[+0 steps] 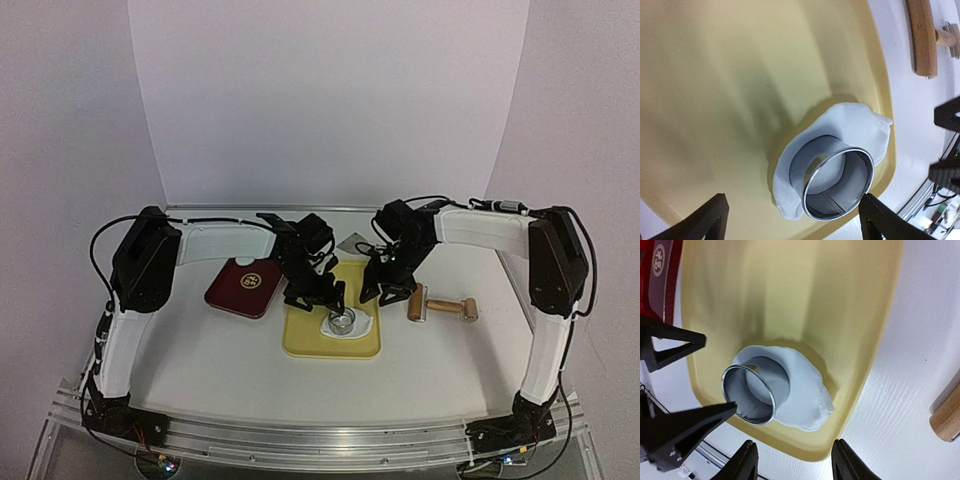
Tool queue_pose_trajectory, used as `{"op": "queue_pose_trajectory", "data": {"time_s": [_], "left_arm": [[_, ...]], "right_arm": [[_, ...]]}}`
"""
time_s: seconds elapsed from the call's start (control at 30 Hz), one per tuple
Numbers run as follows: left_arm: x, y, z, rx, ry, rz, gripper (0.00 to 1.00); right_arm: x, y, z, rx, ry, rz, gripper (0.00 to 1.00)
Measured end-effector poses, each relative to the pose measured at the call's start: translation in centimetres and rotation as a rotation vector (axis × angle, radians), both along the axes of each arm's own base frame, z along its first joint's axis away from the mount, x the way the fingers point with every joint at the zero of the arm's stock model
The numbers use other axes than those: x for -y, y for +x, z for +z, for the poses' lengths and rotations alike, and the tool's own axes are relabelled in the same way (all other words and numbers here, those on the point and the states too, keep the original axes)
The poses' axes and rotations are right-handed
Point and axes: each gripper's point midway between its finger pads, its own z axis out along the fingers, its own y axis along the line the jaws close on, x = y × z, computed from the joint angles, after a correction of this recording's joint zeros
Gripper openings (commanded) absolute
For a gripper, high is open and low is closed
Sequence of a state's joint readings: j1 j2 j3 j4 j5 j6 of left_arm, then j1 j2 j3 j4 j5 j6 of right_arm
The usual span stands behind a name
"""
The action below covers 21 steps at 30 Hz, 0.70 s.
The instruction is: Roll out the dumpling wrappers from the dough
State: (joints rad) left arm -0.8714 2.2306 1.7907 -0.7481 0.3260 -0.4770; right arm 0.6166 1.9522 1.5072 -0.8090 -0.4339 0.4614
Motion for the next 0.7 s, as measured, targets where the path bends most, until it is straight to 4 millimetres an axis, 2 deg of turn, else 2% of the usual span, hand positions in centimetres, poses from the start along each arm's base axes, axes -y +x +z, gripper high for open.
{"op": "queue_pose_trajectory", "data": {"time_s": [0.13,0.33,0.47,0.53,0.7], "left_arm": [[0.9,-0.7,0.9,0.059,-0.001,-0.038,1.00],[2.1,-2.4,1.0,0.103,0.027,-0.101,0.99],[3.3,-2.0,1.4,0.144,0.036,-0.117,0.99],[3.6,-1.9,1.1,0.156,0.047,-0.118,1.00],[2.7,-1.9,-0.7,0.156,0.118,-0.118,0.97]], "right_arm": [[0.9,-0.1,-1.0,-0.029,-0.017,-0.021,0.50],[1.3,-0.7,-2.1,-0.062,-0.030,-0.036,0.49],[0.9,-0.7,-2.9,-0.081,-0.017,-0.043,0.49],[0.7,-0.5,-3.5,-0.091,-0.013,-0.051,0.48],[0.6,-0.5,-4.7,-0.111,-0.011,-0.066,0.47]]}}
